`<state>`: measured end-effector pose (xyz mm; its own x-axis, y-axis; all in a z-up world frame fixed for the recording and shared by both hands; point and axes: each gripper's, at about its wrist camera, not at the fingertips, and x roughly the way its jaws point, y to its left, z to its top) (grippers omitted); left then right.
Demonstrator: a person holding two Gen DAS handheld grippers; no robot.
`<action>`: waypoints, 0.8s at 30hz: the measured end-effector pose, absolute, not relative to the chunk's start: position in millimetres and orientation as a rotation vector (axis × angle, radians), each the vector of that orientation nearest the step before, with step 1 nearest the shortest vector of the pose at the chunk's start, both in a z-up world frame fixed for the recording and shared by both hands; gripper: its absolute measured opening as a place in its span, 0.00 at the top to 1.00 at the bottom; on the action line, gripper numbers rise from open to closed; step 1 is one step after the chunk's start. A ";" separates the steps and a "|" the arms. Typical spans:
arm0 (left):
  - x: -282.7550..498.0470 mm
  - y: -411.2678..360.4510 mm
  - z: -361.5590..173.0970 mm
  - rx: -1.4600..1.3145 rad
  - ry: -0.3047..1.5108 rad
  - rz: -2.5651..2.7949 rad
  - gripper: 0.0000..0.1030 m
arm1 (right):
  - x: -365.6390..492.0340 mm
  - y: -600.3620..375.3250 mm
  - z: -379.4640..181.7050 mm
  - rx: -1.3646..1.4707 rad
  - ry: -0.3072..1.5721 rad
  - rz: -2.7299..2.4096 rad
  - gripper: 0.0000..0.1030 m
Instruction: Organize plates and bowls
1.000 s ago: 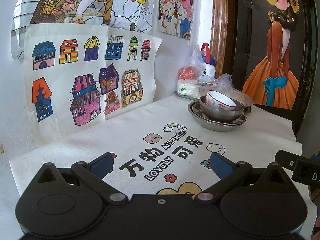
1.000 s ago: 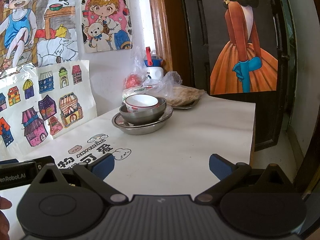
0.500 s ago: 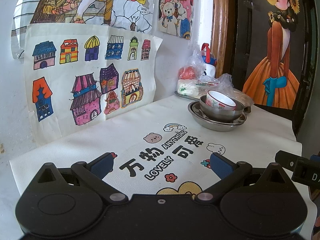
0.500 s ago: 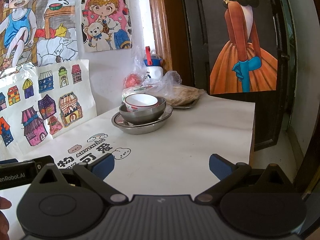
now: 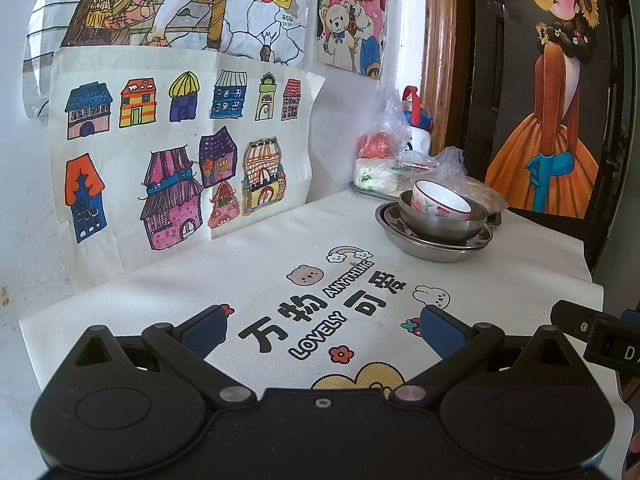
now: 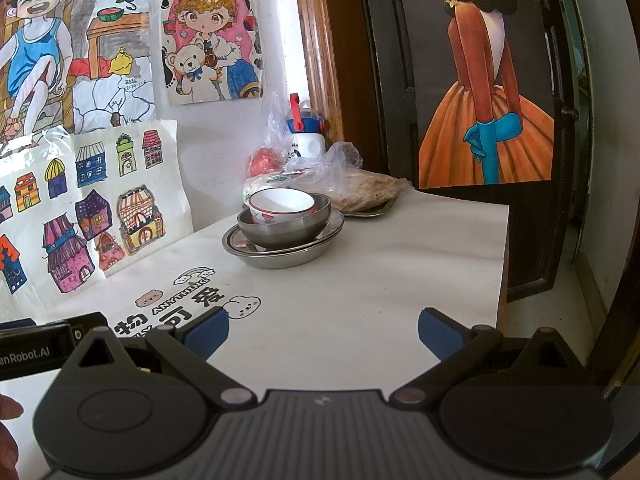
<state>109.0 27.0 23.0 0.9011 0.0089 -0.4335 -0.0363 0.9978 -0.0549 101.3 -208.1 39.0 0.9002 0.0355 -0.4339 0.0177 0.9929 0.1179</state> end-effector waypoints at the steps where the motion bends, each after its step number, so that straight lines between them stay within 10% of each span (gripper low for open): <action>1: 109.1 27.0 22.9 -0.062 0.448 0.023 0.01 | 101.3 -208.1 38.9 0.120 0.451 0.009 0.00; 24: 110.5 26.9 20.9 -0.073 0.467 0.022 0.01 | 101.1 -208.3 38.8 0.122 0.453 0.008 0.00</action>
